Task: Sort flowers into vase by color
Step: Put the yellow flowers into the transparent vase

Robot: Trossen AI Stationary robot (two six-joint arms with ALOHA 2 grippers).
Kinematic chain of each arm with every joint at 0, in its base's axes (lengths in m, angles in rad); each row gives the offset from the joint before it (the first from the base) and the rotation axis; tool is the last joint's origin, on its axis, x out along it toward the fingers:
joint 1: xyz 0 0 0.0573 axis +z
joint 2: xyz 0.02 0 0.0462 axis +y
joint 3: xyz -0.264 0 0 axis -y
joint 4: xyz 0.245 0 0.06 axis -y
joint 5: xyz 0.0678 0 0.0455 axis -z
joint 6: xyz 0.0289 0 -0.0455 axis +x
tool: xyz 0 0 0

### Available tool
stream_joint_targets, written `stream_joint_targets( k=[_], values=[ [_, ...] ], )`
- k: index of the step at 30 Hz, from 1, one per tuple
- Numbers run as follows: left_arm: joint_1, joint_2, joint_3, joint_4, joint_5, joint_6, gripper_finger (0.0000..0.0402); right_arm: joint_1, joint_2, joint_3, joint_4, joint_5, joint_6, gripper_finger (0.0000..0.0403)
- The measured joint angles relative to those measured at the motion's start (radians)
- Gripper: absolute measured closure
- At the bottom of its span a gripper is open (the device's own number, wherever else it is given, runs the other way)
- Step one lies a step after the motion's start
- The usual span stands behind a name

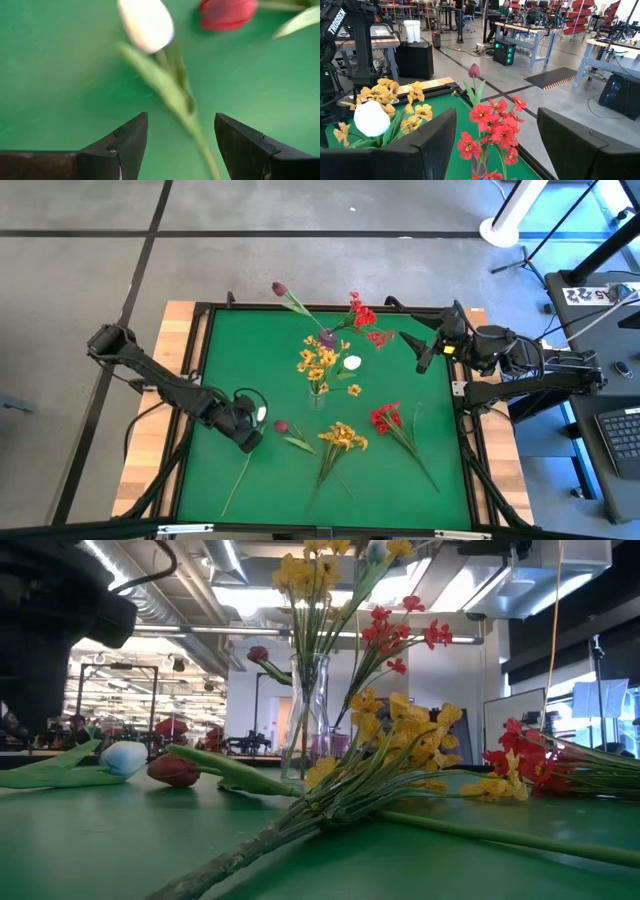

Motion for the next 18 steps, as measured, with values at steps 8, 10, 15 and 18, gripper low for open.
stream_joint_targets(
  k=[8,10,15,18],
  values=[
    [0.002,0.000,0.022,0.156,-0.089,0.181,0.0180,0.001,0.000,0.003,0.044,-0.066,0.059,0.0127],
    [0.010,0.000,0.049,0.127,-0.124,0.232,0.0180,0.001,0.000,0.027,0.057,-0.248,0.075,0.0127],
    [0.064,0.000,0.132,0.126,-0.158,0.409,0.0180,0.003,0.058,0.149,0.056,-0.514,0.029,0.0127],
    [0.091,0.000,0.175,0.131,-0.158,0.499,0.0180,0.028,0.114,0.232,-0.007,-0.520,0.001,0.0127]
  ],
)
